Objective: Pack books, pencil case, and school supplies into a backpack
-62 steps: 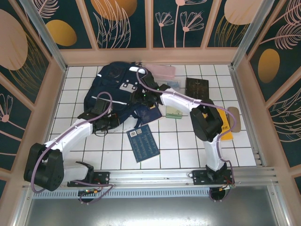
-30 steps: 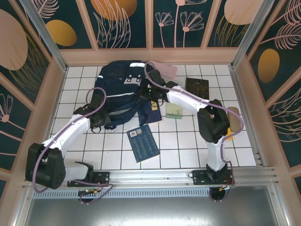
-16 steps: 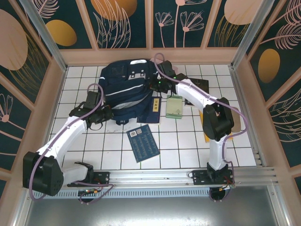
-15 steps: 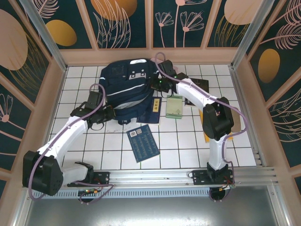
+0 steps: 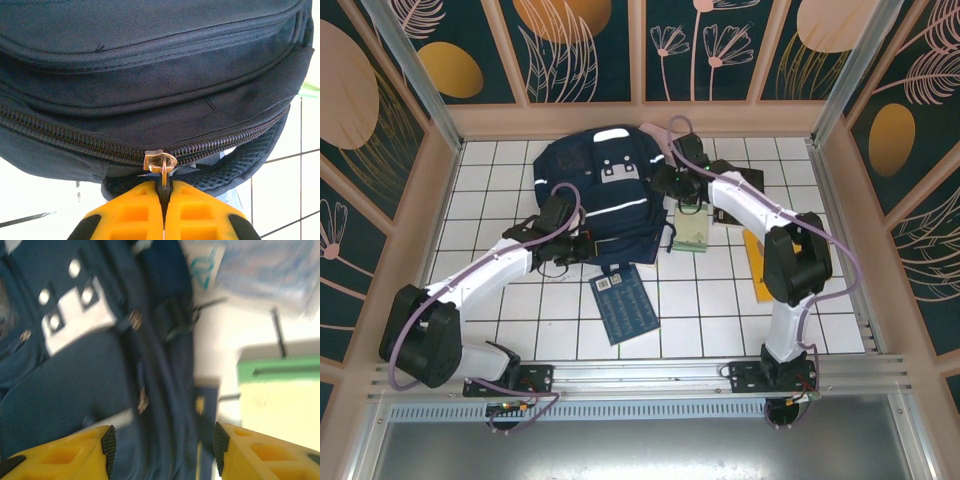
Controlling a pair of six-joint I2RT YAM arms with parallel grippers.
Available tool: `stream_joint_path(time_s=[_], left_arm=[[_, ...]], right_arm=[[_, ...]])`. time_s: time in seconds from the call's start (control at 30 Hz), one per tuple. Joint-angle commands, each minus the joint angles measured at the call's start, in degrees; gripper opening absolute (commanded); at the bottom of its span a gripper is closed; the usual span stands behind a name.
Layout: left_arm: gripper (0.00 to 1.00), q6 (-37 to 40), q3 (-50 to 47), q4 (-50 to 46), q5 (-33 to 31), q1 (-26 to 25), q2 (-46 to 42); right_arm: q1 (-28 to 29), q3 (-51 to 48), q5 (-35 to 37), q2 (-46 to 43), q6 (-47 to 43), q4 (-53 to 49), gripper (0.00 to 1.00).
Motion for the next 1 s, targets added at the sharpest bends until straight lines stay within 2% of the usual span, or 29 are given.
stream_joint_path(time_s=[0.0, 0.17, 0.4, 0.73, 0.8, 0.87, 0.9, 0.97], left_arm=[[0.00, 0.2, 2.6, 4.5, 2.7, -1.6, 1.0], [0.00, 0.1, 2.7, 6.1, 3.9, -4.0, 2.6], [0.00, -0.9, 2.6, 7.8, 4.0, -6.2, 4.0], [0.00, -1.5, 2.1, 8.9, 3.9, -7.8, 4.6], [0.00, -1.6, 2.1, 8.9, 3.8, -8.0, 4.6], [0.00, -1.6, 1.9, 8.7, 3.5, -8.1, 4.5], [0.00, -1.7, 1.7, 8.6, 3.4, -8.1, 4.4], [0.00, -1.8, 1.5, 8.0, 2.6, -8.1, 4.1]], right_arm=[[5.1, -3.7, -2.9, -3.9, 5.4, -1.1, 0.56], [9.4, -8.0, -7.4, -4.7, 11.0, 0.5, 0.56], [12.2, -8.9, -7.8, -2.9, 14.3, -1.6, 0.56], [12.6, -9.6, -8.7, -0.4, 15.3, 0.3, 0.55], [12.5, -9.5, -9.4, 0.7, 15.5, 1.2, 0.50], [12.6, -9.1, -9.9, 1.5, 15.5, 1.8, 0.40], [12.5, -9.3, -9.9, 1.7, 15.5, 2.0, 0.33], [12.5, -9.4, -9.3, 1.5, 15.3, 2.2, 0.14]])
